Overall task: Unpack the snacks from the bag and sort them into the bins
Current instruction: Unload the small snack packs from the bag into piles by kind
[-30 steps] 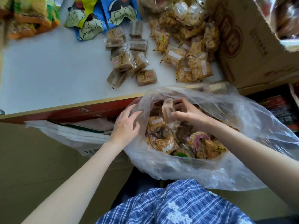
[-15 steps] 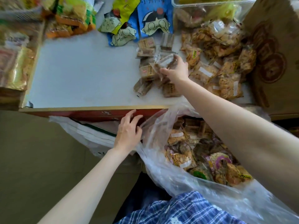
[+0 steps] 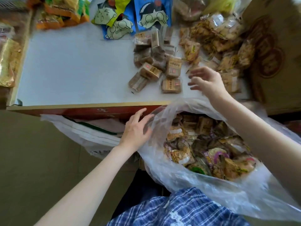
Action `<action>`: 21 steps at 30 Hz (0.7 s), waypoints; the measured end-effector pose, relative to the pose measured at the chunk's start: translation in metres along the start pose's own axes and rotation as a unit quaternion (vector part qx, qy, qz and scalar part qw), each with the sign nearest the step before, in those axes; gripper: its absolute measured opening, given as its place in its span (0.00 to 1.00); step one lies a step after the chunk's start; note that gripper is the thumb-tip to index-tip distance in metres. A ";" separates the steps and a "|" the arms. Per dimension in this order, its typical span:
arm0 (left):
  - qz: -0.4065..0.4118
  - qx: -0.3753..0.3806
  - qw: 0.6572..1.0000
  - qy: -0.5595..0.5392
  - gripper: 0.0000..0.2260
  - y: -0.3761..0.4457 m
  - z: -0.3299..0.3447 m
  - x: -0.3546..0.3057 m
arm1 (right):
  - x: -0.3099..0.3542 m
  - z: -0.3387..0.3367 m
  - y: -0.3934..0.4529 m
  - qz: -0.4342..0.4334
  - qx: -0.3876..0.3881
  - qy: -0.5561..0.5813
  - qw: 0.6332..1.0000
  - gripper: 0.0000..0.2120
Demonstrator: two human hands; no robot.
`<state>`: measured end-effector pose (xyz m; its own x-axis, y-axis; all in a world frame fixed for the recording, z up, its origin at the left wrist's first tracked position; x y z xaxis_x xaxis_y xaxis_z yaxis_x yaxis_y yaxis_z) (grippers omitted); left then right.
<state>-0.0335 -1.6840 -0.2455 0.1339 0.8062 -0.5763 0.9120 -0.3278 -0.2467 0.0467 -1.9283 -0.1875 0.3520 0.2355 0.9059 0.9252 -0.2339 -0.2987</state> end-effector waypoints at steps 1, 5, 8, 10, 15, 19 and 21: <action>0.017 0.022 1.000 0.006 0.20 -0.001 0.006 -0.005 | -0.011 -0.009 -0.024 0.011 0.016 0.005 1.000 0.06; 0.034 0.156 0.980 0.117 0.21 -0.006 0.030 -0.019 | -0.074 -0.011 -0.089 0.097 0.128 -0.150 0.976 0.07; 0.004 0.187 0.966 0.176 0.24 -0.005 0.033 -0.018 | -0.122 -0.006 -0.089 0.055 0.130 -0.396 0.907 0.22; -0.004 0.181 0.968 0.174 0.24 -0.001 0.030 -0.017 | -0.142 -0.008 -0.081 0.027 0.117 -0.505 0.855 0.29; 0.006 0.176 0.969 0.176 0.23 0.002 0.027 -0.022 | -0.168 -0.012 -0.072 0.046 0.148 -0.545 0.824 0.39; 0.011 0.166 0.969 0.183 0.23 -0.001 0.033 -0.022 | -0.172 -0.014 -0.081 0.066 0.118 -0.544 0.828 0.32; 0.015 0.160 0.971 0.174 0.23 -0.002 0.035 -0.022 | -0.172 -0.023 -0.086 0.073 0.097 -0.508 0.853 0.25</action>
<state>-0.0518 -1.7178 -0.2595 0.3319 0.8938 -0.3015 0.7459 -0.4443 -0.4962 -0.0965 -1.9699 -0.3105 0.3152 0.9361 0.1562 0.8318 -0.1932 -0.5204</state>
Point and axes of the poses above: each hand's wrist, its own y-axis towards the middle knuckle, its own z-axis out of the palm, x = y × z, the point moved 2 cm from there along y, towards the middle knuckle, and after that the axes turned 1 degree about -x, right-handed, at the moved point
